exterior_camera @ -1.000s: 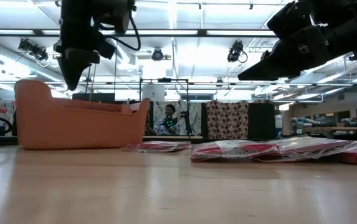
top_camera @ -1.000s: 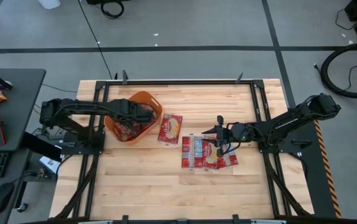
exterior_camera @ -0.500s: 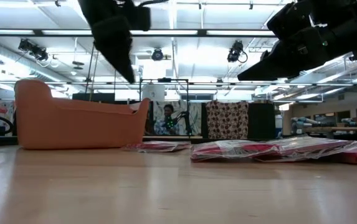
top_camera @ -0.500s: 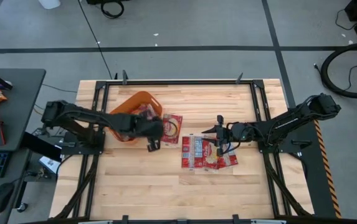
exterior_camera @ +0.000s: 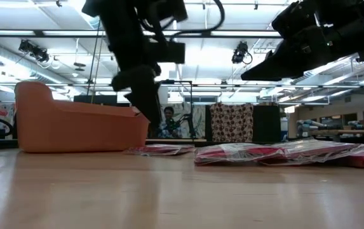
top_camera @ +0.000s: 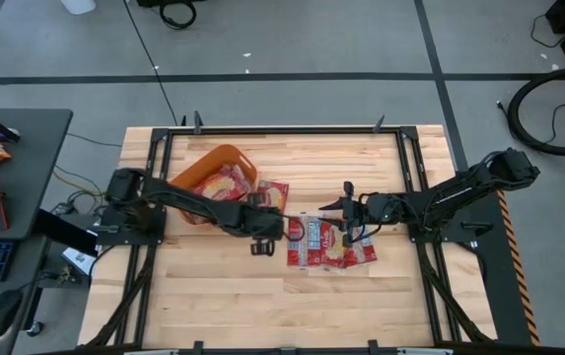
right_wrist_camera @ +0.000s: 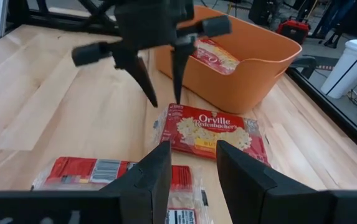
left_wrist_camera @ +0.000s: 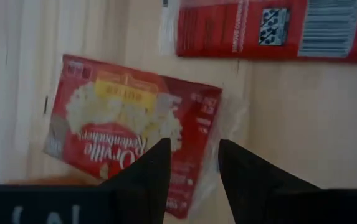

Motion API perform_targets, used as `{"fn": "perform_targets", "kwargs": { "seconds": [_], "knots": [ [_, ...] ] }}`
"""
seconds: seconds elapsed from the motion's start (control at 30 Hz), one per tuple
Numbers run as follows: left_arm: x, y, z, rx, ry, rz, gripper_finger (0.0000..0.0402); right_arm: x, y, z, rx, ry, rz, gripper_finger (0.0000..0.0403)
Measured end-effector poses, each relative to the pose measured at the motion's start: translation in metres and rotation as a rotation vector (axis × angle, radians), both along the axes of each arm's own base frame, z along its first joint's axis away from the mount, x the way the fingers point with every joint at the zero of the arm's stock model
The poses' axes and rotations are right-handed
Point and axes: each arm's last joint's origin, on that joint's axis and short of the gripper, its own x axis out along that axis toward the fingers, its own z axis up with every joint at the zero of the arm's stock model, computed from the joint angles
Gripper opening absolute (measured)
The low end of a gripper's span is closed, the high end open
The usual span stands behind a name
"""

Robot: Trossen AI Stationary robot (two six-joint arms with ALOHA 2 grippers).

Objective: Sort popcorn bags into baskets
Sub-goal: Put the red popcorn bag into the orange bin

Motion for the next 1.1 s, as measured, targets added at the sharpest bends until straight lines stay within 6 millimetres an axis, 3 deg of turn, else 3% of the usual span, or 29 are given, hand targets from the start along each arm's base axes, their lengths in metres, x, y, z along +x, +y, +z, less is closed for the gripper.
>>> {"fn": "perform_targets", "kwargs": {
  "seconds": [0.2, 0.43, 0.63, 0.83, 1.1],
  "knots": [
    [0.008, -0.001, -0.024, 0.062, 0.029, 0.001, 0.0162, 0.000, 0.000, 0.000, 0.005, 0.003, -0.001, 0.0132],
    [0.028, 0.007, -0.027, 0.034, -0.157, 0.103, 0.0216, 0.000, 0.000, -0.001, 0.013, 0.007, 0.004, 0.0132],
    [0.038, 0.006, -0.039, 0.073, -0.230, 0.165, 0.0228, 0.000, 0.000, -0.001, 0.000, 0.010, 0.006, 0.0132],
    [0.034, 0.005, -0.062, 0.104, -0.151, 0.218, 0.0228, 0.000, 0.001, -0.001, 0.012, 0.009, 0.009, 0.0132],
    [0.021, -0.001, -0.067, 0.131, -0.049, 0.253, 0.0224, 0.001, 0.001, -0.004, 0.001, 0.021, 0.013, 0.0132]
  ]
}}
